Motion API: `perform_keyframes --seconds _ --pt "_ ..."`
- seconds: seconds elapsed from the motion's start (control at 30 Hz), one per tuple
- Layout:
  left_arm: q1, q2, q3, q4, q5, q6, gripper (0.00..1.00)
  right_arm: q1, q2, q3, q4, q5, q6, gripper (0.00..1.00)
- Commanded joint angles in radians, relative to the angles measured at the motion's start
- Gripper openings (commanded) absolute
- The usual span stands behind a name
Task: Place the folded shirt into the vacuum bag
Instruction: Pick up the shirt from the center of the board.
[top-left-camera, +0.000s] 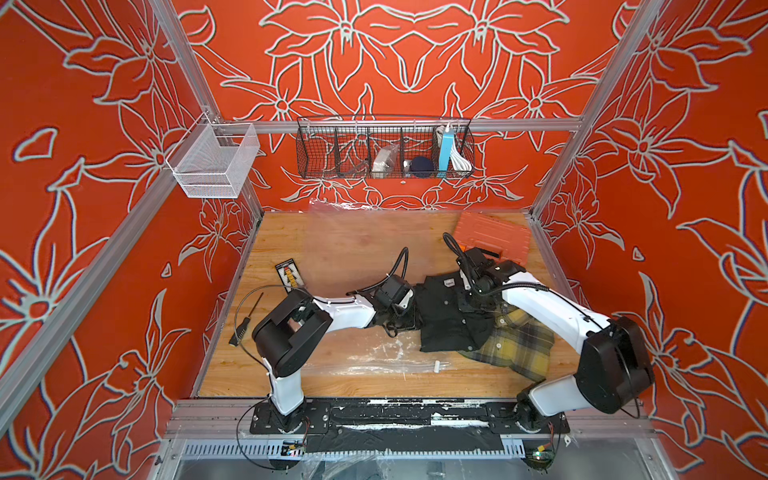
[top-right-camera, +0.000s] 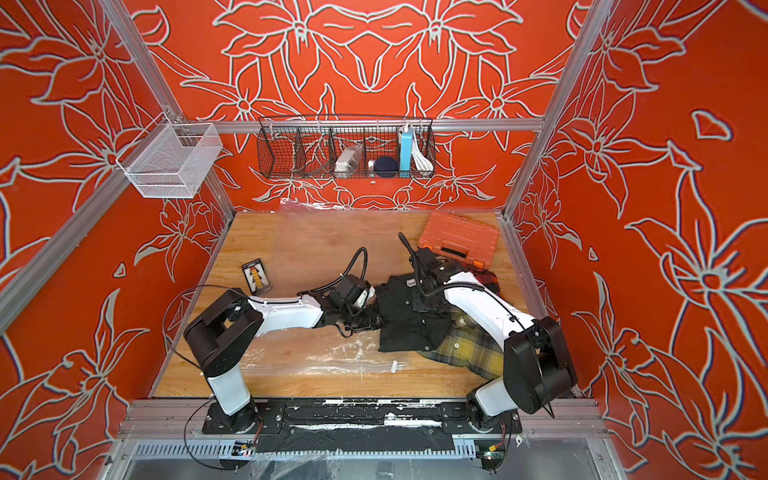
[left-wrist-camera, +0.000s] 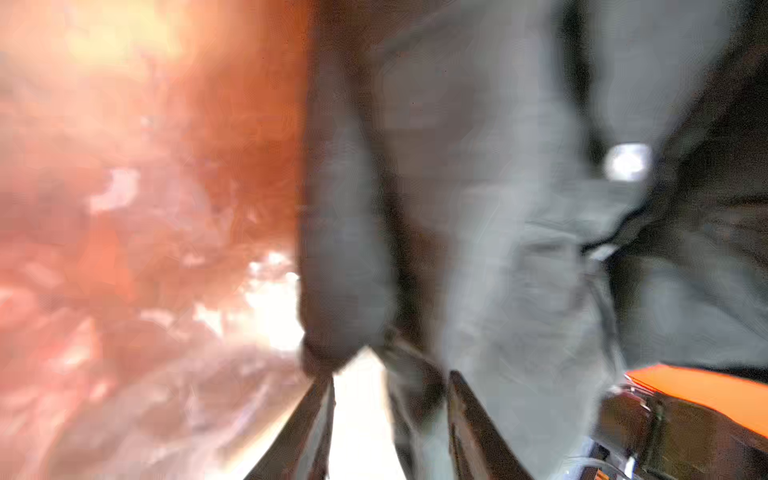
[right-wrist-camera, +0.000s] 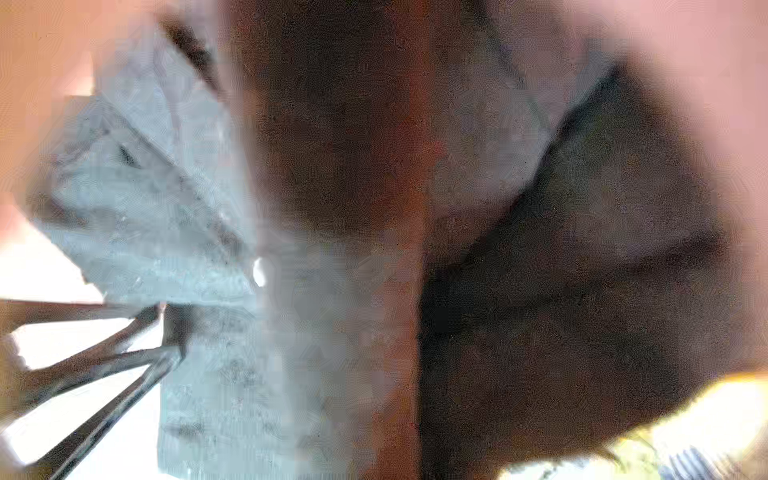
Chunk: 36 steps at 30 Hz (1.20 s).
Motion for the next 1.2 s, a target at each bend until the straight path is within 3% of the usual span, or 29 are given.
perform_keyframes --seconds 0.0,0.23,0.43,0.57,0.67,0.87,0.97,1.17 --pt "-0.015 0.037 0.048 0.074 0.037 -0.003 0.43 0.017 -0.039 0.049 -0.063 0.016 -0.002 0.00" --pt "-0.022 0.156 0.096 0.174 0.098 -0.045 0.37 0.111 0.000 0.080 -0.021 -0.003 0.075 0.00" --pt "-0.020 0.127 0.095 0.181 0.109 -0.026 0.35 0.141 0.096 -0.018 0.141 -0.045 0.153 0.00" --pt "0.002 0.083 0.065 0.164 0.115 -0.014 0.35 0.145 0.156 -0.044 0.167 -0.046 0.141 0.09" --pt "0.031 0.016 0.029 0.086 0.095 0.012 0.36 0.146 0.177 -0.053 0.160 -0.022 0.121 0.20" --pt "0.086 -0.184 -0.078 -0.117 -0.010 0.070 0.37 0.146 0.192 -0.041 0.153 -0.046 0.065 0.65" --pt "0.102 -0.265 -0.134 -0.159 -0.052 0.069 0.37 0.156 0.221 -0.012 0.123 -0.045 0.027 0.95" --pt "0.139 -0.381 -0.198 -0.169 -0.056 0.060 0.36 0.212 0.303 0.042 0.041 0.047 -0.023 0.98"
